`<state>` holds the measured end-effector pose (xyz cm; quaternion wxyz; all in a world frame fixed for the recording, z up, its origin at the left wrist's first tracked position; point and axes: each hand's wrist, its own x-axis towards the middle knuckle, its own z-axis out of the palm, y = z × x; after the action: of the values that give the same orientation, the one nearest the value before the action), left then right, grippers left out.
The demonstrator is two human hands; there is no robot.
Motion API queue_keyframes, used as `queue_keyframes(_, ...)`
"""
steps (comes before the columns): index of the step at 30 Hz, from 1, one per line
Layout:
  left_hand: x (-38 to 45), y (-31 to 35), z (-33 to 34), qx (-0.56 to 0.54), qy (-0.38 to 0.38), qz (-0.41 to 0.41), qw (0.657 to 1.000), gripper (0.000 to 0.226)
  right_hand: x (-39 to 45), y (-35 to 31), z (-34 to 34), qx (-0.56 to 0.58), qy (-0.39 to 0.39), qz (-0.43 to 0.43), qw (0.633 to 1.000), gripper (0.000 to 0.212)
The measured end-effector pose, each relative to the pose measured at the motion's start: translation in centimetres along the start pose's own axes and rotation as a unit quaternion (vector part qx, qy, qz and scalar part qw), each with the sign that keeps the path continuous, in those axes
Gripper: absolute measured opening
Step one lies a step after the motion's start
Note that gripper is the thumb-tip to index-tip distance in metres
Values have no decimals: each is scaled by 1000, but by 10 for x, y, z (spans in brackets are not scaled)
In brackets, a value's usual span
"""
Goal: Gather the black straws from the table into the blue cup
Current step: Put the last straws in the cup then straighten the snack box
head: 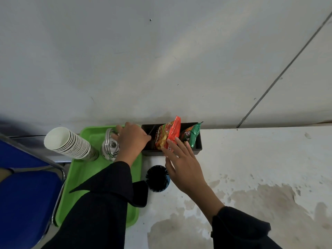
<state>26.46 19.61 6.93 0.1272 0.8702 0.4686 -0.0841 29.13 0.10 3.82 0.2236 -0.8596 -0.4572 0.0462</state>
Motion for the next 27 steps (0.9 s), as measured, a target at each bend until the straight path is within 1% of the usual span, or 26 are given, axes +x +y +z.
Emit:
queue_keyframes(3,-16,-14,-15,-44,11,6,999,27,-3,-8,-7,57,34,1,998,38)
queue_keyframes(6,-41,-34,-23,-150,56,43,986,28,-13,-13,-13,141,59,14,988,30)
queue_keyframes(8,-64,-46,-26,-227,82,80,967,23,-24,-16,-16,194,54,40,979,26)
queue_keyframes(11,-103,-57,-22,-283,87,121,948,18,-44,-18,-13,221,16,82,972,29)
queue_keyframes(15,-143,-74,2,-298,121,124,939,12,-66,-21,-1,197,-41,110,973,36)
queue_keyframes(18,-160,-78,19,-299,148,134,933,10,-72,-25,3,199,-65,132,969,40)
queue_keyframes(22,-168,-75,34,-293,166,162,927,14,-76,-29,6,205,-66,148,965,41)
queue_keyframes(25,-173,-67,37,-290,193,192,917,10,-76,-31,7,206,-61,157,964,41)
queue_keyframes(27,-176,-61,36,-288,217,196,912,7,-76,-31,7,203,-63,156,965,42)
